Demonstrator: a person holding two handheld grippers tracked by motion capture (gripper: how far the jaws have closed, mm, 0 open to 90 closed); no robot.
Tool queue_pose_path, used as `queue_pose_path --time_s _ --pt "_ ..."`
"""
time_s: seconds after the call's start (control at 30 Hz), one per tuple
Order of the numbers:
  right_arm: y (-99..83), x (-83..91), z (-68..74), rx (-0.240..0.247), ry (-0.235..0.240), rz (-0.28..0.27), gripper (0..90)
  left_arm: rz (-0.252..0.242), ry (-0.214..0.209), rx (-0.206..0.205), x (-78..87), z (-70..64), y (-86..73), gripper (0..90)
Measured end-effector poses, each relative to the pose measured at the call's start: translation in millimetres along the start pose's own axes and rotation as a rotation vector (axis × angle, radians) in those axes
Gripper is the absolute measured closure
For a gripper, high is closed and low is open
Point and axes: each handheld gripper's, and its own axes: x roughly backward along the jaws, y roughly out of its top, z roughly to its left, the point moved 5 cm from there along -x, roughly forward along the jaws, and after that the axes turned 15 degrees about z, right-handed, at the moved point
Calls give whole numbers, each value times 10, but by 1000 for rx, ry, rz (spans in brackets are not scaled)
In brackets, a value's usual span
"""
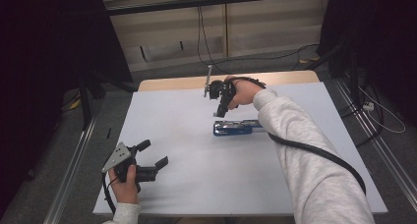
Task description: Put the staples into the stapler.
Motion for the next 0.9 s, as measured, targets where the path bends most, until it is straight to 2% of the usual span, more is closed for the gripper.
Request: queue_pose_path --time_s 0.4,0.43,0.9 --pt "-54 -133 18 -13 19 -6 781 7 1 -3 -7 -7 -4 19" --pt "-57 -150 13 2 16 -2 781 7 1 -2 -8 -7 -4 19" --pt "-65 -233 11 9 23 8 780 13 2 -4 -16 -4 -6 21"
